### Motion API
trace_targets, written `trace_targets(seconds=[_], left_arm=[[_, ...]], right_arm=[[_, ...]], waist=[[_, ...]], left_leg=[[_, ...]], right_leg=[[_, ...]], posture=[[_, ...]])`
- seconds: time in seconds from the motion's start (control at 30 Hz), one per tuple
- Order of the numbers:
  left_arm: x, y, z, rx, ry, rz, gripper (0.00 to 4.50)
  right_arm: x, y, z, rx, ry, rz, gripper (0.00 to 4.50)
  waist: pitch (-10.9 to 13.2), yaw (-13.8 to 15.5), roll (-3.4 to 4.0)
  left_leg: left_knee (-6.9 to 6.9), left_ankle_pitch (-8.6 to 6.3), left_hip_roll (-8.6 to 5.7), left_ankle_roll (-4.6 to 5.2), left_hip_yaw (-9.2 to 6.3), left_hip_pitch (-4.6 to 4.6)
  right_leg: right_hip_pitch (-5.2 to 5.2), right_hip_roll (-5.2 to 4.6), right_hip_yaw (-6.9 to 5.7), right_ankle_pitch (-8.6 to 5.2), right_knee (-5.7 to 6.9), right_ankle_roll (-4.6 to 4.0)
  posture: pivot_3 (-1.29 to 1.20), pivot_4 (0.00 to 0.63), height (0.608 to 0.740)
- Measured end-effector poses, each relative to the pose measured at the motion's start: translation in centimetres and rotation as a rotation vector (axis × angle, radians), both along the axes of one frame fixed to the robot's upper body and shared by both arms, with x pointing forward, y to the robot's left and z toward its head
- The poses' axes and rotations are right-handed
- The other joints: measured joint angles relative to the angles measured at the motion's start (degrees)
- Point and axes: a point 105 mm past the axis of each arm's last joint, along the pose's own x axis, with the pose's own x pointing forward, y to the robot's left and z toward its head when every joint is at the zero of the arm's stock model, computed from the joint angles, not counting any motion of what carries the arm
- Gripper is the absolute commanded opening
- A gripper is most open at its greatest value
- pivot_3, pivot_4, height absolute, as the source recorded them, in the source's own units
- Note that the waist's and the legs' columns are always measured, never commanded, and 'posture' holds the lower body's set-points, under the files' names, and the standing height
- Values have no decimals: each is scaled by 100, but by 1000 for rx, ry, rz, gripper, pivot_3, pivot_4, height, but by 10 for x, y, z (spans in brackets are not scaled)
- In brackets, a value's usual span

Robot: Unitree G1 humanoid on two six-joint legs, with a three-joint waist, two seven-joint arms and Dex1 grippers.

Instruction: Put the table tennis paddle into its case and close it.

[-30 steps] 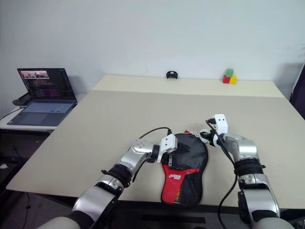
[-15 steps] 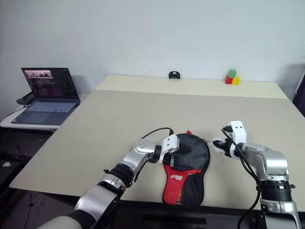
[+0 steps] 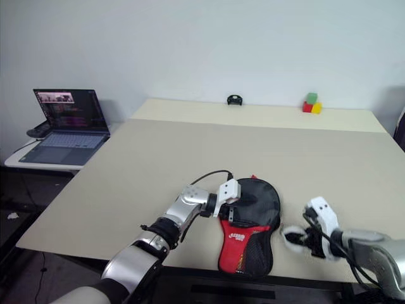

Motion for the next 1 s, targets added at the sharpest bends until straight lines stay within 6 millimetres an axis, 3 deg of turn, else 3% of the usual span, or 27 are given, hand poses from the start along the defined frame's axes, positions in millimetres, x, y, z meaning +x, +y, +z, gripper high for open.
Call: trace_targets(seconds=[0.33,0.57,0.73,1.0], left_arm=[[-4,-7,-1,-4,6,-17,4500],[-5,-9,-1,-4,8,-26,4500],[-5,-7,-3,-1,9,-20,4500],[-7,-9,-3,-2,14,-32,4500]], right_arm=[[-41,0,3,-14,42,141,509],[-91,27,-5,73,183,317,491],[-97,34,-6,82,178,340,491],[-96,64,-11,169,141,322,482]], waist=[[-10,31,5],[-13,40,-1],[-15,20,-3],[-23,30,-8]], left_leg=[[-5,-16,-8,17,-35,5],[1,-40,-20,30,-34,11],[-1,-40,-16,29,-38,16],[-3,-45,-19,24,-42,15]], right_leg=[[55,-6,-44,-12,-70,27],[71,-40,-40,-26,-78,49],[73,-43,-45,-29,-79,52],[72,-47,-47,-33,-81,56]], posture=[[0,150,740],[0,150,740],[0,150,740],[0,150,740]])
